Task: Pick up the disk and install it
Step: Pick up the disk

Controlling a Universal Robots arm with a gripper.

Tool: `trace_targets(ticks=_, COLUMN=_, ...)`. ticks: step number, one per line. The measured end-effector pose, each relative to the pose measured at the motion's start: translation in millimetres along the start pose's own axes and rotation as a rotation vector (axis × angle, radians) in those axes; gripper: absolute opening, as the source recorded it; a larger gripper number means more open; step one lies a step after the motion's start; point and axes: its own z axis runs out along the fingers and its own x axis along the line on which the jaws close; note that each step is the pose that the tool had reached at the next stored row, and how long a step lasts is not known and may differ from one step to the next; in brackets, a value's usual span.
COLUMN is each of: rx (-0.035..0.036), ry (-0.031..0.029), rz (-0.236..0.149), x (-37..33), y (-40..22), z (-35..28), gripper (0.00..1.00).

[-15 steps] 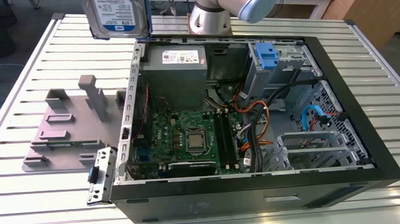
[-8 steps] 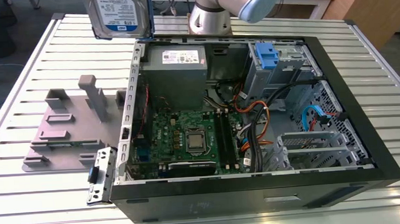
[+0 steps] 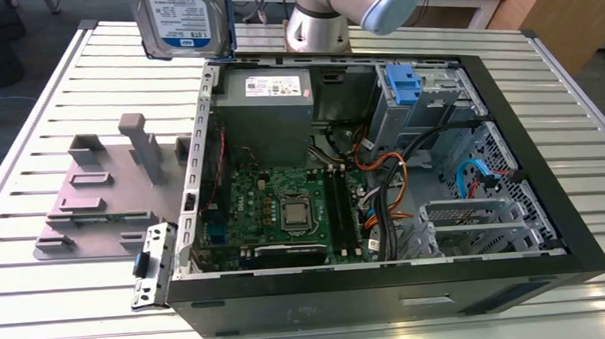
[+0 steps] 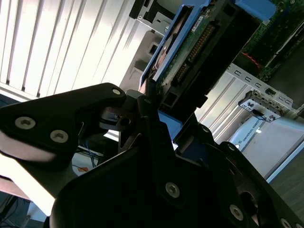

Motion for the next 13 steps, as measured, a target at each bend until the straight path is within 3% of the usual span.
trace_targets(ticks=13, rx=0.0001, ry=0.0000, rz=0.000, x=-0.1, y=-4.2, z=0.1, gripper=0.36)
